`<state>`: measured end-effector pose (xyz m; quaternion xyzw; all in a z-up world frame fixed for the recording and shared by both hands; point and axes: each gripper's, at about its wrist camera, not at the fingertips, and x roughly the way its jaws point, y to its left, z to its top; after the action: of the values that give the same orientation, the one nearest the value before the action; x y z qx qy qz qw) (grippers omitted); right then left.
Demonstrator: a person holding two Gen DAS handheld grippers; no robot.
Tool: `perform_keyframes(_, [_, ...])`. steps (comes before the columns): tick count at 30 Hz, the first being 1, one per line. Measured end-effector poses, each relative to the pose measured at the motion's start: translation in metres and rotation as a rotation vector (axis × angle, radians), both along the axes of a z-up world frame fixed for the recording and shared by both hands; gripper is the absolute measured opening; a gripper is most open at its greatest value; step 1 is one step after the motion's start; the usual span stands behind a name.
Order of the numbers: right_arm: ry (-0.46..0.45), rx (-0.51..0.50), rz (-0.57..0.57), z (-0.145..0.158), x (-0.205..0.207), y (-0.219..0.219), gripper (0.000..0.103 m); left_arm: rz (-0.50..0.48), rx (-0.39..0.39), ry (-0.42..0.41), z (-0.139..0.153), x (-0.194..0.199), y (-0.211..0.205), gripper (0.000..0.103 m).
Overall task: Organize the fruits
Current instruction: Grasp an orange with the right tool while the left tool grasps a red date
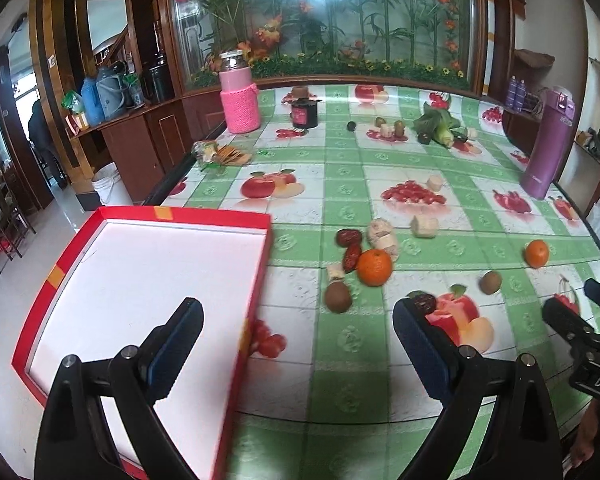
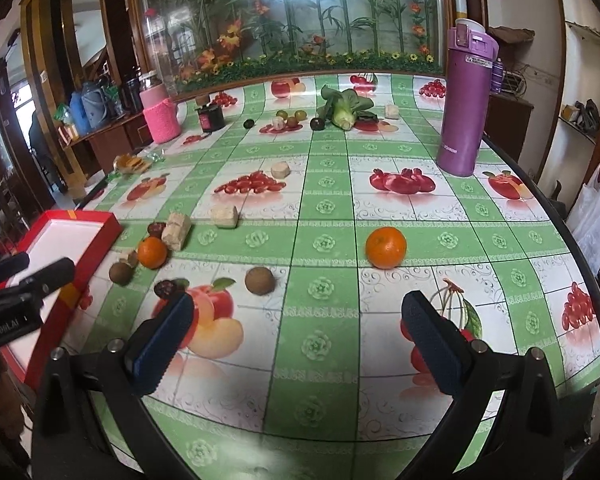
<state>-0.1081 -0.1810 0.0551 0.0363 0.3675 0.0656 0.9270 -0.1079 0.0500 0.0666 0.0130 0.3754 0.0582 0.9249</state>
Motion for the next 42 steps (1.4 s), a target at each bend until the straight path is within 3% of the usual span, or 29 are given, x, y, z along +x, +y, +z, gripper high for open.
perform_keyframes(7, [-0.012,-0.033,0.101,-0.008,-0.012,0.000,0.102,0.052,0.021,0.028,-0.008,-0.007,0.028,0.096])
perform_keyframes(11, [0.017,-0.014,0.117,-0.011,0.000,0.003,0.091,0.015,0.015,0.030,-0.004,-0.007,0.027,0.096])
perform_keyframes(16, [0.016,0.019,0.075,-0.012,0.005,-0.021,0.090,-0.033,-0.008,0.034,-0.002,-0.005,0.018,0.095])
perform_keyframes(21, [0.025,0.045,-0.047,-0.014,0.016,-0.065,0.090,-0.120,-0.045,0.052,-0.005,0.001,-0.006,0.095])
perform_keyframes(24, [0.040,0.065,-0.047,-0.016,0.029,-0.072,0.090,-0.142,-0.054,0.075,-0.010,0.004,-0.016,0.094])
perform_keyframes(26, [0.069,0.046,-0.055,-0.021,0.044,-0.070,0.089,-0.162,-0.064,0.092,-0.013,0.006,-0.023,0.087])
perform_keyframes(29, [0.110,0.026,-0.096,-0.027,0.065,-0.069,0.076,-0.188,-0.065,0.103,-0.014,0.008,-0.032,0.082])
perform_keyframes(31, [0.123,0.049,-0.124,-0.030,0.075,-0.070,0.074,-0.200,-0.065,0.114,-0.015,0.011,-0.039,0.077])
perform_keyframes(35, [0.159,0.076,-0.151,-0.040,0.091,-0.072,0.052,-0.230,-0.070,0.154,-0.024,0.022,-0.054,0.065])
perform_keyframes(42, [0.141,0.090,-0.128,-0.044,0.091,-0.070,0.036,-0.230,-0.125,0.235,-0.050,0.052,-0.068,0.044])
